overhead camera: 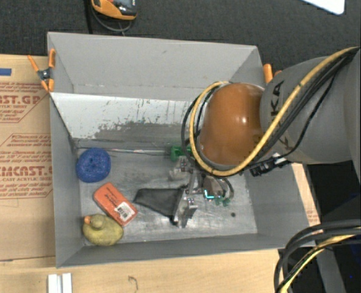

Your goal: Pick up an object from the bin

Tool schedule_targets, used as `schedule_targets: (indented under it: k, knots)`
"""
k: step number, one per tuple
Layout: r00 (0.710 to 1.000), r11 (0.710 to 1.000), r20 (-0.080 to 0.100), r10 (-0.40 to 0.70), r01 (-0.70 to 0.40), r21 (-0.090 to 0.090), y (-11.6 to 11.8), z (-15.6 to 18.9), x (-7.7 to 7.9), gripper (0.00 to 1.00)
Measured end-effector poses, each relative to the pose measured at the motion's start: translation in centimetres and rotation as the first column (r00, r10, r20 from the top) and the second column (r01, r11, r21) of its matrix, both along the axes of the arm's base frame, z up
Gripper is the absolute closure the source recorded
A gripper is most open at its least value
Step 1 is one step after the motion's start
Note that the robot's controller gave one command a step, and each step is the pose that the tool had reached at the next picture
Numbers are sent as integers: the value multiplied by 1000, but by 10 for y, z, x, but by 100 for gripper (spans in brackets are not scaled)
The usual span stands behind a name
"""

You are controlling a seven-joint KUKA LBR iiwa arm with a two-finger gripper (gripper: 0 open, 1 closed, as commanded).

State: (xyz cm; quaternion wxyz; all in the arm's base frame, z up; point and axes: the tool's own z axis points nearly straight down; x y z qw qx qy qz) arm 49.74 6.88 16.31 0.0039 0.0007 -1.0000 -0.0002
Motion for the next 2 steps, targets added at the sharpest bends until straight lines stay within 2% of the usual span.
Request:
schedule_targets:
  k: [2]
  knots:
    - [1000, 1000, 9, -1, 1, 1, 0, 3, 2, 0]
